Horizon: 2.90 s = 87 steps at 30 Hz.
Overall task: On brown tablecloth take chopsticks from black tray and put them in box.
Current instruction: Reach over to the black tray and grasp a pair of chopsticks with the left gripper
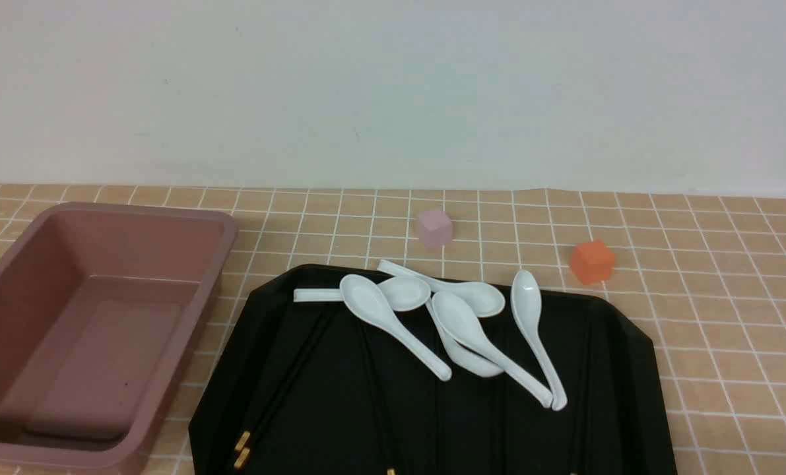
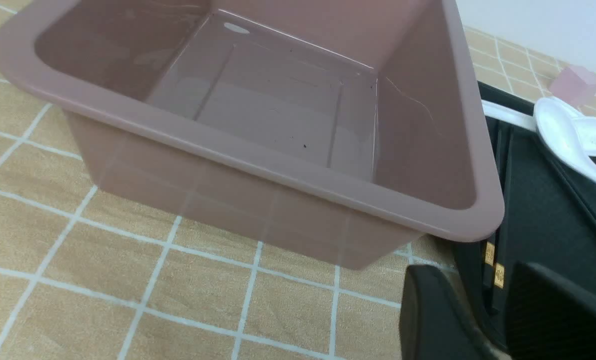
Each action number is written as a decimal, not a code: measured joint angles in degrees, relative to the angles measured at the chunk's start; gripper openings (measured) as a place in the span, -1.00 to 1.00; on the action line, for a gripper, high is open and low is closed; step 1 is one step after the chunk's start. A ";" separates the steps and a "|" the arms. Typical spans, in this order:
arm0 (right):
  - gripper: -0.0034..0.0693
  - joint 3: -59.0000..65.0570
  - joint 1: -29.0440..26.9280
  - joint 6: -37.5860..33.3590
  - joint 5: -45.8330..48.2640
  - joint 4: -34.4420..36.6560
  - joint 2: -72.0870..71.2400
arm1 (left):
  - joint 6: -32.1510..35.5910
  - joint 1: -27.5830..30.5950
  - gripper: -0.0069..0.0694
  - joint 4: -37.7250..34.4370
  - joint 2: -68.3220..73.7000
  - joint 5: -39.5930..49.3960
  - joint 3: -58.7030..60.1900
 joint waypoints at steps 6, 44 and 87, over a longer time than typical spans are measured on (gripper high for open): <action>-0.25 0.00 0.00 0.00 0.00 0.00 0.00 | 0.00 0.00 -0.19 0.00 0.00 0.00 0.00; -0.25 0.00 0.00 0.00 0.00 0.00 0.00 | 0.00 0.00 -0.19 4.46 0.00 0.00 0.00; -0.25 0.00 0.00 0.00 0.00 0.00 0.00 | 9.47 0.00 -0.85 -31.93 42.29 33.88 -36.51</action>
